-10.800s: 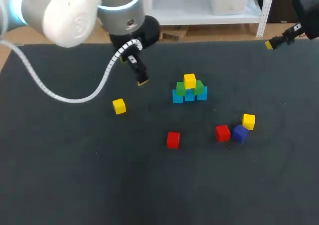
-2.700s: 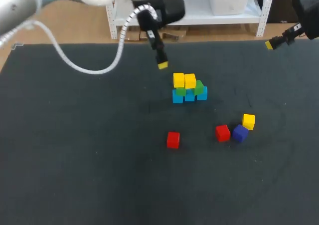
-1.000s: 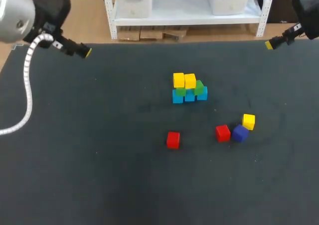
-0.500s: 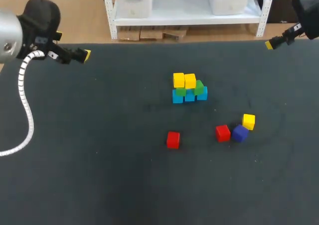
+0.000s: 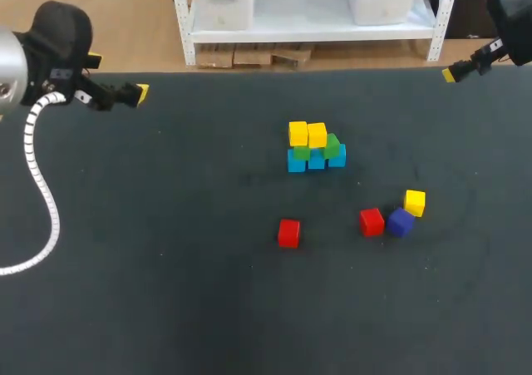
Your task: Place the blue cubes, place green cubes on the blue cubes, place the yellow cubes on the green cubes, then place the red cubes on the yellow cubes, and place purple cube on the red cubes.
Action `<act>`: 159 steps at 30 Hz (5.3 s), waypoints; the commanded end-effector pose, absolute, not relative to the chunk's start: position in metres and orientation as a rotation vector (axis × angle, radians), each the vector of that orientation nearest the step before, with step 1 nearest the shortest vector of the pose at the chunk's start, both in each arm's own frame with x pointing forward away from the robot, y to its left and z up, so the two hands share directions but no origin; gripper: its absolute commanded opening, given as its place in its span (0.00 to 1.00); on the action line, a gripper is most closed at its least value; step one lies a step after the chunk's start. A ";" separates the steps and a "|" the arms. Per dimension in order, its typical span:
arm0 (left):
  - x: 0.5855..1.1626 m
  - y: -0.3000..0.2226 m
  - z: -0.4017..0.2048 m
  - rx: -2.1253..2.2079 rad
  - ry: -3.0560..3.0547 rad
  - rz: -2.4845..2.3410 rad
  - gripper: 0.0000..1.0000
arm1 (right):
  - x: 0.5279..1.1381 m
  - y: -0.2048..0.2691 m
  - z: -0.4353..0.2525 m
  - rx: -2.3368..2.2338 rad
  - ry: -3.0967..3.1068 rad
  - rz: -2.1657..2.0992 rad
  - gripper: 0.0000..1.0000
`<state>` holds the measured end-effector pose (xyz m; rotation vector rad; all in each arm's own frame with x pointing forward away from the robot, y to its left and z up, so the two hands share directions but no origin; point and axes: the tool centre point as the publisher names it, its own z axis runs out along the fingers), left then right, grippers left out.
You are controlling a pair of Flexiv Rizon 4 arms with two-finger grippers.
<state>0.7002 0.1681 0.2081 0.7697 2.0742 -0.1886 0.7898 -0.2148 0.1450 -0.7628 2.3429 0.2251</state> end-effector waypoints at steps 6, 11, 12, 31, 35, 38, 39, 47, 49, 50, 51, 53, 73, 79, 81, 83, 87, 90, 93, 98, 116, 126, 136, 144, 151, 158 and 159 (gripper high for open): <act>0.701 0.171 0.207 0.776 2.066 -0.203 1.00 | 0.787 -0.205 0.139 -0.839 2.380 0.174 1.00; 0.701 0.171 0.207 0.776 2.066 -0.203 1.00 | 0.774 -0.189 0.122 -1.062 2.434 0.023 1.00; 0.701 0.171 0.207 0.776 2.066 -0.203 1.00 | 0.770 -0.189 0.121 -1.092 2.434 0.009 1.00; 0.701 0.171 0.207 0.776 2.066 -0.203 1.00 | 0.678 -0.165 0.061 -1.950 2.248 0.319 1.00; 0.701 0.171 0.207 0.776 2.066 -0.203 1.00 | 0.668 -0.155 0.048 -2.061 2.190 0.326 1.00; 0.701 0.171 0.207 0.776 2.066 -0.203 1.00 | 0.667 -0.151 0.040 -2.103 2.190 0.316 1.00; 0.701 0.171 0.207 0.776 2.066 -0.203 1.00 | 0.667 -0.150 0.038 -2.112 2.192 0.323 1.00; 0.701 0.171 0.207 0.776 2.066 -0.203 1.00 | 0.665 -0.149 0.016 -2.118 2.244 0.407 1.00; 0.701 0.171 0.207 0.776 2.066 -0.203 1.00 | 0.662 -0.146 0.011 -2.117 2.248 0.417 1.00; 0.701 0.171 0.207 0.776 2.066 -0.203 1.00 | 0.660 -0.145 0.009 -2.123 2.242 0.418 1.00; 0.701 0.171 0.207 0.776 2.066 -0.203 1.00 | 0.658 -0.144 0.007 -2.129 2.239 0.417 1.00; 0.701 0.171 0.207 0.776 2.066 -0.203 1.00 | 0.656 -0.142 0.005 -2.133 2.239 0.421 1.00; 0.701 0.171 0.207 0.776 2.066 -0.203 1.00 | 0.647 -0.140 -0.007 -2.176 2.275 0.272 0.00; 0.701 0.171 0.207 0.776 2.066 -0.203 1.00 | 0.650 -0.138 0.005 -2.140 2.274 0.209 0.00; 0.701 0.171 0.207 0.776 2.066 -0.203 1.00 | 0.654 -0.137 0.011 -2.127 2.262 0.196 0.00; 0.701 0.171 0.207 0.776 2.066 -0.203 1.00 | 0.659 -0.134 0.017 -2.114 2.256 0.187 0.00; 0.701 0.171 0.207 0.776 2.066 -0.203 1.00 | 0.671 -0.127 0.024 -2.102 2.240 0.176 0.00; 0.701 0.171 0.207 0.776 2.066 -0.203 1.00 | 0.681 -0.123 0.028 -2.124 2.220 0.159 0.00; 0.701 0.171 0.207 0.776 2.066 -0.203 1.00 | 0.693 -0.118 0.036 -2.149 2.187 0.159 0.00; 0.701 0.171 0.207 0.776 2.066 -0.203 1.00 | 0.711 -0.104 0.045 -2.202 2.133 0.187 0.00; 0.701 0.171 0.207 0.776 2.066 -0.203 1.00 | 0.765 -0.057 0.071 -2.147 2.136 0.139 0.00; 0.701 0.171 0.207 0.776 2.066 -0.203 1.00 | 0.771 -0.042 0.067 -2.084 2.193 0.168 0.00; 0.701 0.171 0.207 0.776 2.066 -0.203 1.00 | 0.766 -0.031 0.059 -2.099 2.191 0.163 0.00; 0.701 0.171 0.207 0.776 2.066 -0.203 1.00 | 0.756 -0.029 0.054 -2.131 2.171 0.168 0.00; 0.701 0.171 0.207 0.776 2.066 -0.203 1.00 | 0.752 -0.027 0.051 -2.146 2.164 0.173 0.00; 0.701 0.171 0.207 0.776 2.066 -0.203 1.00 | 0.749 -0.023 0.048 -2.173 2.149 0.168 0.00; 0.701 0.171 0.207 0.776 2.066 -0.203 1.00 | 0.749 -0.022 0.047 -2.174 2.148 0.167 0.00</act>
